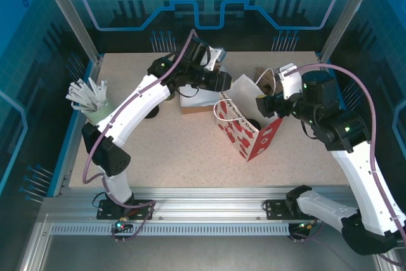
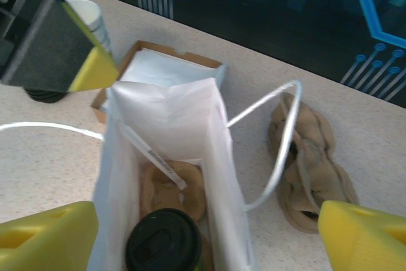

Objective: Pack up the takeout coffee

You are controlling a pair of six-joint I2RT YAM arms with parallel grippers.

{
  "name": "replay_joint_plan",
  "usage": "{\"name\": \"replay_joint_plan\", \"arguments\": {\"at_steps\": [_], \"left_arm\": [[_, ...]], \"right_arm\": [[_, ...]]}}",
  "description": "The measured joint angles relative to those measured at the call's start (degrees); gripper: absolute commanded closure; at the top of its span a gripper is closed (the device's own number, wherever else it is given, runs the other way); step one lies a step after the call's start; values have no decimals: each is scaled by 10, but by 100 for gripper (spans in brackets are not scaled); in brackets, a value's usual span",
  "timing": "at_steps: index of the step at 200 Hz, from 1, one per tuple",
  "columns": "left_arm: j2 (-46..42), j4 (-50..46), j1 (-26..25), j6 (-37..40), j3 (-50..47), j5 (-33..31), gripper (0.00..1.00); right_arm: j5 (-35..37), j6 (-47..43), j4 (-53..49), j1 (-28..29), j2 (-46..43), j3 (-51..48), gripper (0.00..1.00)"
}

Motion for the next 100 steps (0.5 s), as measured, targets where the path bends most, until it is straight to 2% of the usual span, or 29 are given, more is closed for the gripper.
{"name": "replay_joint_plan", "arguments": {"at_steps": [27, 59, 78, 100], "left_arm": [[-62, 45, 42, 0, -49, 3, 49], [-165, 98, 151, -20, -161, -18, 44], [-150, 101, 175, -17, -164, -53, 42], [-67, 97, 169, 4, -147, -77, 38]], "right_arm": [[-60, 3, 33, 21, 5, 1, 12], [-86, 0, 69, 87, 38, 26, 11], [-87, -2, 82, 104, 57, 35, 11], [-85, -2, 89, 106, 66, 35, 11]]}}
